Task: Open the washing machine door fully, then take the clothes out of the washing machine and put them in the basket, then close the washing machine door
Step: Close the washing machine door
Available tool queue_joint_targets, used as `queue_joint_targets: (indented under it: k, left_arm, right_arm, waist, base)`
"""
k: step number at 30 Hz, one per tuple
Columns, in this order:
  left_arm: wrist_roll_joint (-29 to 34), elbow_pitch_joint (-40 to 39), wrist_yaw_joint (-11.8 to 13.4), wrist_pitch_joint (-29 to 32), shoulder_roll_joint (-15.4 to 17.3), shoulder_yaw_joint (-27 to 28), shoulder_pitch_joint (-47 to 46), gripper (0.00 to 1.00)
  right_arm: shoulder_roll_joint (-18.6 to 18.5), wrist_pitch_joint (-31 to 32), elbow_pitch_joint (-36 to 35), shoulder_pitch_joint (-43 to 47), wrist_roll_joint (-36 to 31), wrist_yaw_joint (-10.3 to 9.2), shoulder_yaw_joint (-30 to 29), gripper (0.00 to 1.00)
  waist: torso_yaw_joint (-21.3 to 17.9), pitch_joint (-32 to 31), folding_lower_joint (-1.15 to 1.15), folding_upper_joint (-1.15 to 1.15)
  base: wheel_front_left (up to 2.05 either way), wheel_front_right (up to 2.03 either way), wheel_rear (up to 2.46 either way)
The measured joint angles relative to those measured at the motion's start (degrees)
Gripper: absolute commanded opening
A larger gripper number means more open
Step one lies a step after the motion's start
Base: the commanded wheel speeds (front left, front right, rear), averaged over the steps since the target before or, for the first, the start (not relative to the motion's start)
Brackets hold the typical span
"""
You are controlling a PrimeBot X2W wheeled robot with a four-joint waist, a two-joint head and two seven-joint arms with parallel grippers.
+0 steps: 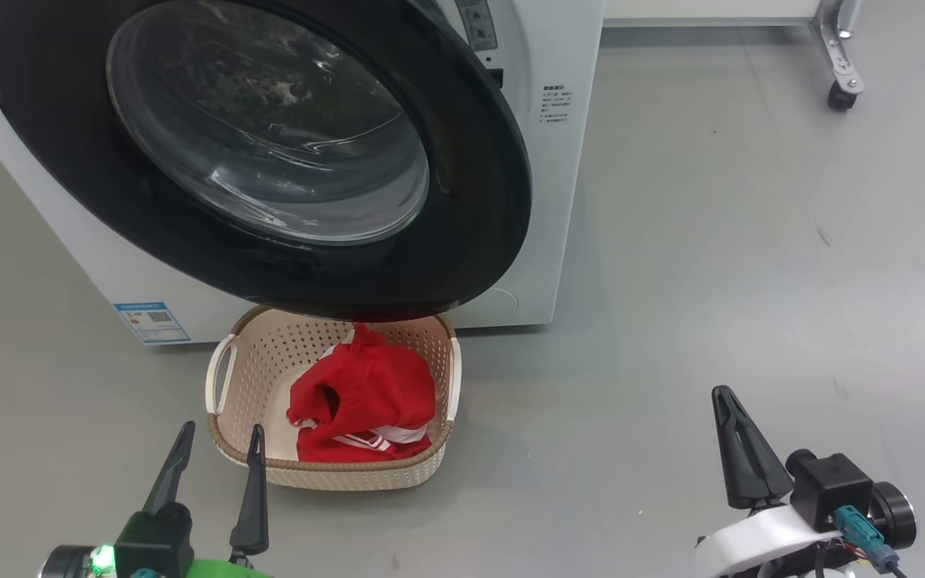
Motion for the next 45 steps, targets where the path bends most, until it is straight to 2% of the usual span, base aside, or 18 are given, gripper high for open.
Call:
queue_joint_targets:
  k: [13, 18, 26, 45]
  left_arm:
    - [0.7, -1.2, 0.2, 0.0, -0.8, -0.6, -1.8, 1.00]
    - [0.7, -1.7, 0.2, 0.0, -1.4, -0.8, -2.9, 1.00]
    - [0.7, -2.8, 0.2, 0.0, -2.2, -1.3, -4.7, 1.00]
    - [0.7, -4.3, 0.2, 0.0, -3.9, -2.8, -9.7, 1.00]
  right_arm:
    - [-1.4, 0.0, 0.1, -7.6, -1.7, 2.80, 1.7, 0.00]
    - [-1.6, 0.0, 1.1, -11.8, -3.0, 4.56, 3.4, 0.00]
    - [-2.5, 0.0, 2.9, -20.2, -4.8, 6.06, 5.6, 0.00]
    - [-4.2, 1.5, 8.8, -40.4, -6.3, 7.57, 6.4, 0.00]
  waist:
    - [4.1, 3.0, 0.00, 0.00]
    - [6.2, 4.6, 0.00, 0.00]
    - [9.3, 8.0, 0.00, 0.00]
    - [15.3, 16.2, 0.00, 0.00]
  base:
    - [0.00, 0.00, 0.00]
    - [0.00, 0.00, 0.00]
    - [0.00, 0.00, 0.00]
    - [0.00, 0.00, 0.00]
